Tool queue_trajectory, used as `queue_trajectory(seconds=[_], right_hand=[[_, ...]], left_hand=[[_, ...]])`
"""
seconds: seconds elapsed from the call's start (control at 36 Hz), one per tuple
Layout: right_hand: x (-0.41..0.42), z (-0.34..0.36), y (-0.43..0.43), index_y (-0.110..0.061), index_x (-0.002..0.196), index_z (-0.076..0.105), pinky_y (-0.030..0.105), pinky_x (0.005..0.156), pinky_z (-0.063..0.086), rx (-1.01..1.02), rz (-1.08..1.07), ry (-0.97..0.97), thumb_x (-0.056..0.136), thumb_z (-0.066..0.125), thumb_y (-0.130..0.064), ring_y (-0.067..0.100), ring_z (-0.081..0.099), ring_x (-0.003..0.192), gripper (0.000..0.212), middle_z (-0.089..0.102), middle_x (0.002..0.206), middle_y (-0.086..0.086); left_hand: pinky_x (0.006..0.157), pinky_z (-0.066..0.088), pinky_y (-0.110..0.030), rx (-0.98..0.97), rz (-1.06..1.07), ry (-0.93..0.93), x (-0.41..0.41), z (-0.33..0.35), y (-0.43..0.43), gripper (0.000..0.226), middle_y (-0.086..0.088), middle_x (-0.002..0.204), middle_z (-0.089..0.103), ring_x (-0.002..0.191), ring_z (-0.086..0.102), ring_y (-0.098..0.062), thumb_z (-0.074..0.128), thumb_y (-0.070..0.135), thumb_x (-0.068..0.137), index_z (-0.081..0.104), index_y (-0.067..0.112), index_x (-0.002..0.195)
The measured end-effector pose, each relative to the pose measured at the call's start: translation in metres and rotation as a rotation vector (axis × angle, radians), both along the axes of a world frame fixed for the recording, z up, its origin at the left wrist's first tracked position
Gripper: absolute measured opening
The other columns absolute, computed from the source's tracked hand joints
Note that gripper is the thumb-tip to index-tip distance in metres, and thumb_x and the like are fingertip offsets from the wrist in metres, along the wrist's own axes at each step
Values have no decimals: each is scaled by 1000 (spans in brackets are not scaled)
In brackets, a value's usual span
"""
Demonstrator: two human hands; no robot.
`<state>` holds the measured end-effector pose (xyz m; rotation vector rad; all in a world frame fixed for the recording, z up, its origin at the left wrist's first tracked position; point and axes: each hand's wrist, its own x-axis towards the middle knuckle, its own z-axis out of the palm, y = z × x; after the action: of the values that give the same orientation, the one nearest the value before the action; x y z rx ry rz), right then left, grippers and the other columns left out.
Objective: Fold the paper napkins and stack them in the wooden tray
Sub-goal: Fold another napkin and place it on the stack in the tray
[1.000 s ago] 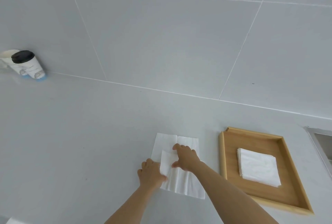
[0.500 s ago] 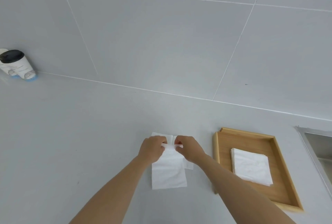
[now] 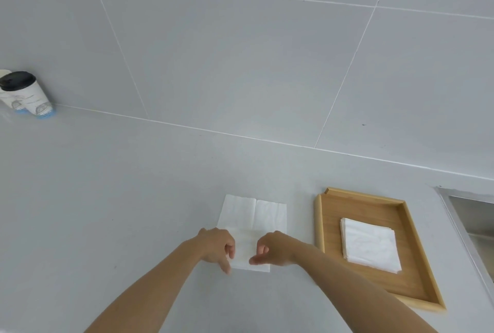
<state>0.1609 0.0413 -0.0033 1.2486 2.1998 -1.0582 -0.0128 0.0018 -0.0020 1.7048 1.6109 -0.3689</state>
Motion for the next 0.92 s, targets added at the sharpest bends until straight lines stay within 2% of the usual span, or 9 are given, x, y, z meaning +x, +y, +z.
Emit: queue_trajectory(seconds=[0.08,0.22,0.36,0.5,0.67,0.78,0.83,0.89,0.92], right_hand=[[-1,1,6,-13,116,57,35,94,46,64,-82,6,87,54,-47,24,57,110,45,60,122,8],[-6,-2,10,-16,135,37,36,95,43,293,-146,45,90,56,-26,24,43,124,50,47,134,7],[-11,-15,4,-12,132,36,34,96,42,390,-136,-52,88,58,-19,27,38,123,50,43,132,11],[-12,-26,3,-11,126,42,32,97,39,368,-176,-125,86,60,-17,27,37,121,45,40,131,11],[-12,-30,4,-10,119,50,30,95,39,343,-242,-92,85,59,-14,26,38,119,36,43,127,10],[-7,-25,6,-8,113,56,29,91,39,284,-351,12,91,51,-17,26,41,117,24,50,122,11],[-4,-20,9,-8,105,59,28,83,39,224,-417,82,91,51,-18,26,45,110,19,54,113,12],[2,-15,14,-14,80,55,21,67,37,137,-519,203,89,54,-16,21,49,92,10,55,88,4],[6,-12,17,-18,68,48,19,60,35,95,-576,267,88,56,-15,18,47,83,22,50,77,-3]], left_hand=[[85,29,-27,42,74,33,-4,2,5,43,4,101,50,98,50,-17,70,34,77,58,14,113],[101,38,-35,240,166,64,3,-5,12,47,-9,132,45,122,46,-24,55,32,89,40,18,131],[102,41,-35,256,179,141,11,-20,11,51,-11,134,39,124,43,-25,52,30,90,33,21,136],[96,42,-31,287,199,189,16,-29,11,39,-9,129,41,119,44,-24,54,23,87,45,17,124],[91,41,-28,316,239,212,17,-32,13,27,-6,123,48,115,46,-22,53,19,86,53,14,112],[85,38,-31,256,373,83,17,-26,17,16,-2,107,57,108,53,-22,50,19,85,56,18,100],[77,35,-27,231,459,-33,17,-21,20,7,2,95,52,94,52,-20,53,19,83,49,21,87],[70,35,-25,228,532,-147,17,-16,25,11,1,92,51,86,48,-19,58,17,81,47,19,80],[65,36,-25,230,573,-208,18,-13,28,14,-1,90,51,85,48,-20,59,16,81,46,18,75]])
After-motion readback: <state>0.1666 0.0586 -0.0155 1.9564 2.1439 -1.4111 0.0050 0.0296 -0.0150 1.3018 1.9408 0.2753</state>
